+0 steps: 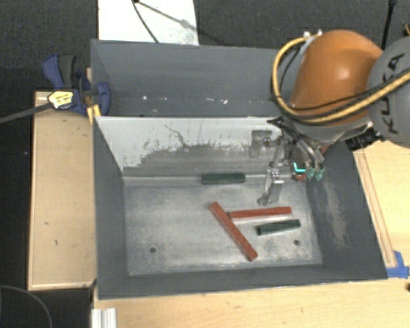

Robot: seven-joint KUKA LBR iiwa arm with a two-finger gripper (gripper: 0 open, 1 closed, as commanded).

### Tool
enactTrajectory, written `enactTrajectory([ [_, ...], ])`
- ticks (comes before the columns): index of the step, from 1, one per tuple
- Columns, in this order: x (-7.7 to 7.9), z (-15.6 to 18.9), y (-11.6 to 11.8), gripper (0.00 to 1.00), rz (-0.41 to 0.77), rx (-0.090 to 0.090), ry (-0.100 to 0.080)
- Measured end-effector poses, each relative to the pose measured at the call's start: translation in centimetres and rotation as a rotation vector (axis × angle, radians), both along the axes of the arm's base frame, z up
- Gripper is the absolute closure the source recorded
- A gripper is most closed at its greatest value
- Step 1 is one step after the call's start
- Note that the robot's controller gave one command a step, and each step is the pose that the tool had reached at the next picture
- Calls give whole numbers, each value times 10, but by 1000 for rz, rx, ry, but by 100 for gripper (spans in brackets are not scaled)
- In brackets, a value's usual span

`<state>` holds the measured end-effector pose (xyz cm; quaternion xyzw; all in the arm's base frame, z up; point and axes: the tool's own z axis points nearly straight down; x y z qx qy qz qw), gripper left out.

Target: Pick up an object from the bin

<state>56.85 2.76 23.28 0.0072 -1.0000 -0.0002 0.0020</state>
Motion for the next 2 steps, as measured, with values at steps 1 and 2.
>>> enactTrajectory([
  [1, -39, -125, -10, 0, 80, 0, 3],
  [2, 24, -163, -60, 0, 167, -1, -9],
])
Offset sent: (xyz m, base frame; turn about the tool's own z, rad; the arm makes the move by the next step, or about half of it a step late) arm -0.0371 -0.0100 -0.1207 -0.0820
